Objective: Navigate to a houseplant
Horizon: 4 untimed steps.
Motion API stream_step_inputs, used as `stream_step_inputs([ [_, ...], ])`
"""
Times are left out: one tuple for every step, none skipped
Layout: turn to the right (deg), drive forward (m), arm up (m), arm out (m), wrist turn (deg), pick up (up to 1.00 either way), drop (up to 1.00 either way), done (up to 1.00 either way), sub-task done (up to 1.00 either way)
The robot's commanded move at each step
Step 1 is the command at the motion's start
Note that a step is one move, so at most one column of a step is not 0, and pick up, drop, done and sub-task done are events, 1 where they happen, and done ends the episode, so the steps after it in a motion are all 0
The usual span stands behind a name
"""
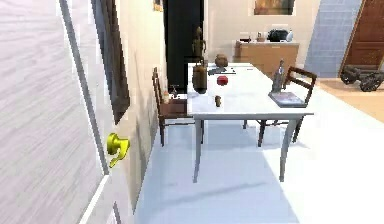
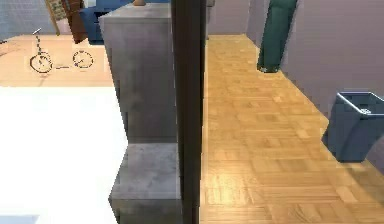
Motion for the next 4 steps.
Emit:
stream_step_inputs([
  [30.0, 0.0, 0.0, 0.0, 0.0, 0.0, 0.0, 0.0, 0.0],
  [0.0, 1.0, 0.0, 0.0, 0.0, 0.0, 0.0, 0.0, 0.0],
  [27.0, 0.0, 0.0, 0.0, 0.0, 0.0, 0.0, 0.0, 0.0],
  [0.0, 0.1, 0.0, 0.0, 0.0, 0.0, 0.0, 0.0, 0.0],
])
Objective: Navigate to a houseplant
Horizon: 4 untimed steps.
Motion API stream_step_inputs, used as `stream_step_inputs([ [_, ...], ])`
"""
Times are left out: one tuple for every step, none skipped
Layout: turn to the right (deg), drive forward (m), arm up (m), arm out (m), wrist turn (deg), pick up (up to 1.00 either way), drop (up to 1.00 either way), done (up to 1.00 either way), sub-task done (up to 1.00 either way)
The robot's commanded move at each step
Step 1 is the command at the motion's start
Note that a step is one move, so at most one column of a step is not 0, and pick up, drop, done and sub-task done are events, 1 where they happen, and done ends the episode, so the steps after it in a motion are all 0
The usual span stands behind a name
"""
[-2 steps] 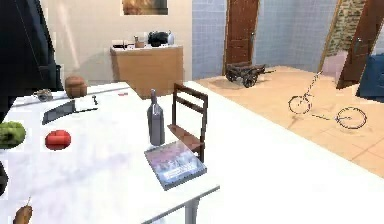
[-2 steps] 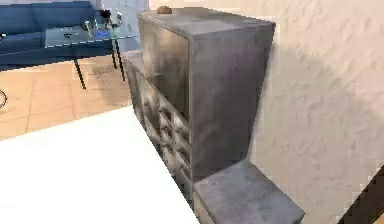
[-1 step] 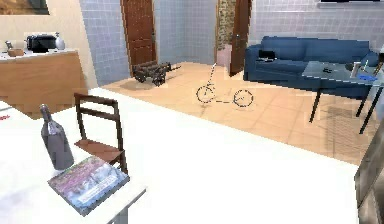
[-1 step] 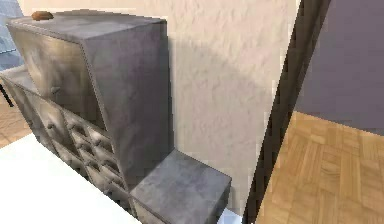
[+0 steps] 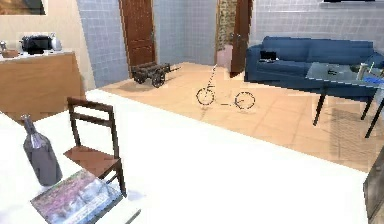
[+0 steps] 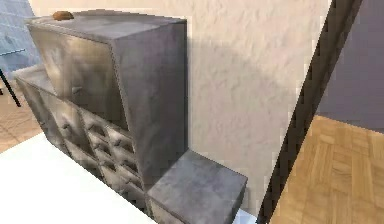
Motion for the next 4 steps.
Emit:
stream_step_inputs([
  [33.0, 0.0, 0.0, 0.0, 0.0, 0.0, 0.0, 0.0, 0.0],
  [0.0, 1.0, 0.0, 0.0, 0.0, 0.0, 0.0, 0.0, 0.0],
  [0.0, 1.0, 0.0, 0.0, 0.0, 0.0, 0.0, 0.0, 0.0],
  [0.0, 0.25, 0.0, 0.0, 0.0, 0.0, 0.0, 0.0, 0.0],
])
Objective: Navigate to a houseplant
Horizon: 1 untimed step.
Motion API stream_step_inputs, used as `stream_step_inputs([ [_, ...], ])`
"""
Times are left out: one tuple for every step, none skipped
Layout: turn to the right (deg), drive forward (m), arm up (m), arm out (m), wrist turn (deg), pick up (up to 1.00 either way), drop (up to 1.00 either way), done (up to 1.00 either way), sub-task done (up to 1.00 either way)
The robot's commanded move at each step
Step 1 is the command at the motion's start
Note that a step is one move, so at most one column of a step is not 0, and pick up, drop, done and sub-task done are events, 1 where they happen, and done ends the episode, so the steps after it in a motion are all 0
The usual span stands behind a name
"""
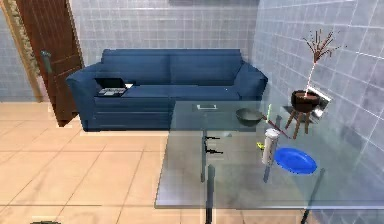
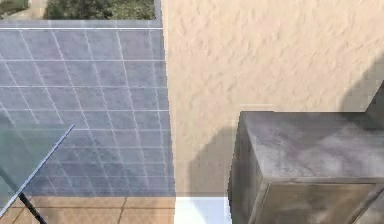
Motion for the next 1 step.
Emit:
stream_step_inputs([
  [42.0, 0.0, 0.0, 0.0, 0.0, 0.0, 0.0, 0.0, 0.0],
])
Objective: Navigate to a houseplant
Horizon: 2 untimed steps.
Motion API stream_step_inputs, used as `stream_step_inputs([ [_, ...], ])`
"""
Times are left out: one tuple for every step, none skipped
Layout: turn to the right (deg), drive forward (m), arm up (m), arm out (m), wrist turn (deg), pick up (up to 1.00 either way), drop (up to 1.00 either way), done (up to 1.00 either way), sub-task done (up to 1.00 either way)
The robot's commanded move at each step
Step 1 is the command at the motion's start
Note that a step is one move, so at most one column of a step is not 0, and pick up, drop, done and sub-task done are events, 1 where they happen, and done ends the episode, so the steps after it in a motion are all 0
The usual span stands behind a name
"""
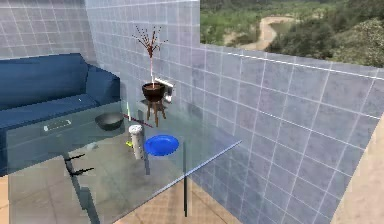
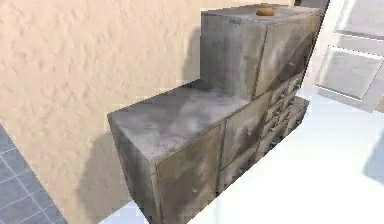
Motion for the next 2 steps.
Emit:
stream_step_inputs([
  [0.0, 0.35, 0.0, 0.0, 0.0, 0.0, 0.0, 0.0, 0.0],
  [-12.0, 0.0, 0.0, 0.0, 0.0, 0.0, 0.0, 0.0, 0.0],
])
